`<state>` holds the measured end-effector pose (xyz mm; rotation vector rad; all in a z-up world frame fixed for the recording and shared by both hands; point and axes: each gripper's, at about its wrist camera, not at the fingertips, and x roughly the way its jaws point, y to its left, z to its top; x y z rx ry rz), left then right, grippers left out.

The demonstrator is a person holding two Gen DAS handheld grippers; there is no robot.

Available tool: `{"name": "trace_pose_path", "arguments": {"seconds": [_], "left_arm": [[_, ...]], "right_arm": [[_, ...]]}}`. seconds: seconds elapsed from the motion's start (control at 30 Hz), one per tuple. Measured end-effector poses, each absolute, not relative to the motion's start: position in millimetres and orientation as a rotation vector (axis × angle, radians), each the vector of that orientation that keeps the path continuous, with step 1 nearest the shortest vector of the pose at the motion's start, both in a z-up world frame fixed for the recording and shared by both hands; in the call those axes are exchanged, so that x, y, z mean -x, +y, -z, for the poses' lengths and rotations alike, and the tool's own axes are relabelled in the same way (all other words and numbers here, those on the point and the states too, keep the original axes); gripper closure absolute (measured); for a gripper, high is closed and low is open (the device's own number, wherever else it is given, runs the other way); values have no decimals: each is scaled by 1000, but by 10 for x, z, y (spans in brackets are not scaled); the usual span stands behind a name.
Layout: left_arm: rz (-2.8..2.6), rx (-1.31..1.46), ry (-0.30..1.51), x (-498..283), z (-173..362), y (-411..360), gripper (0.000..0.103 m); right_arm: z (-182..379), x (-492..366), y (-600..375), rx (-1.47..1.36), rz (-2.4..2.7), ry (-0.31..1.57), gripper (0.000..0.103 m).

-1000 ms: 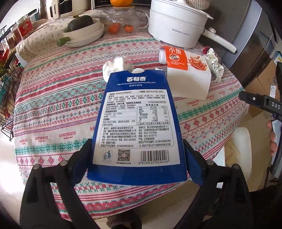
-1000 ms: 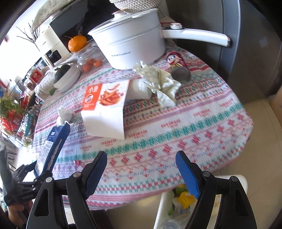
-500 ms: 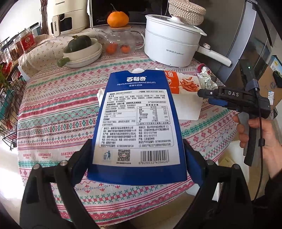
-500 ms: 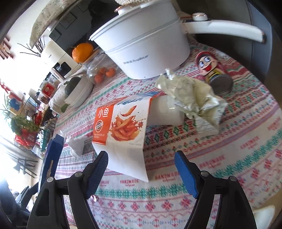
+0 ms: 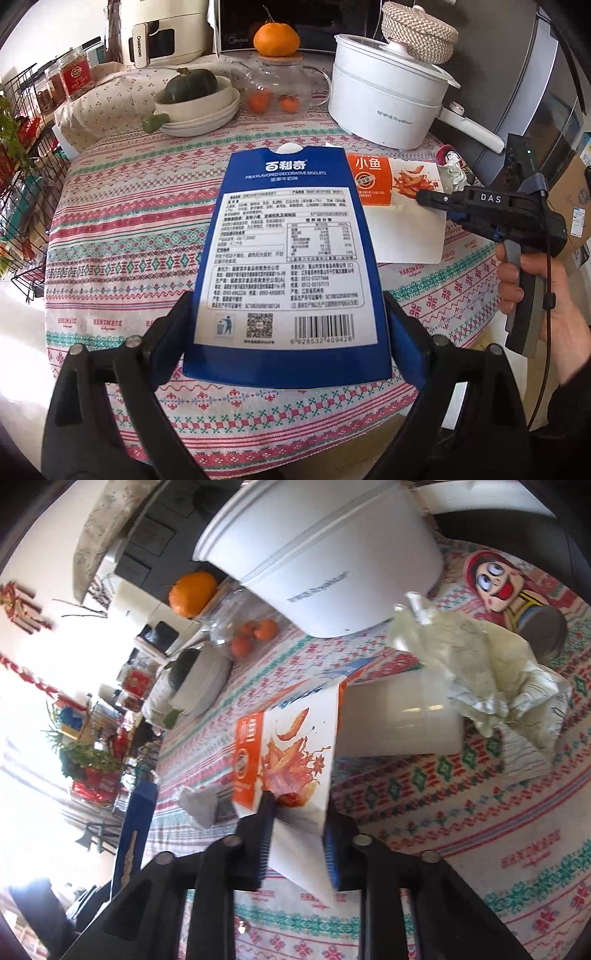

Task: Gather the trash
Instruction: 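Grasp the orange-and-white snack bag with the right gripper while the left gripper holds the blue bag, then carry both bags over the bin and open both grippers to drop them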

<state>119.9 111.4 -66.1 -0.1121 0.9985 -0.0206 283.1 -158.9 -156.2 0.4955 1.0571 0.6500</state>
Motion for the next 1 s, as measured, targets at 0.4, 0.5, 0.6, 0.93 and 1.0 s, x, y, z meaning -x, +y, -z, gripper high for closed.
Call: {"name": "trace_pose_path", "arguments": {"seconds": [0.4, 0.5, 0.6, 0.93, 1.0], "left_arm": [[32, 153, 968, -1087, 527, 1162, 9], [68, 149, 967, -1053, 489, 1064, 9], [121, 142, 975, -1011, 464, 937, 9], [343, 54, 1036, -786, 452, 229, 9], [393, 27, 1055, -717, 480, 54, 9]], "right_arm": [[661, -2266, -1449, -321, -720, 899, 99], [452, -2048, -1560, -273, -699, 867, 99], [324, -1842, -1677, -223, -669, 859, 99], [443, -1091, -2549, -154, -496, 953, 99], [498, -973, -2780, -149, -447, 969, 99]]}}
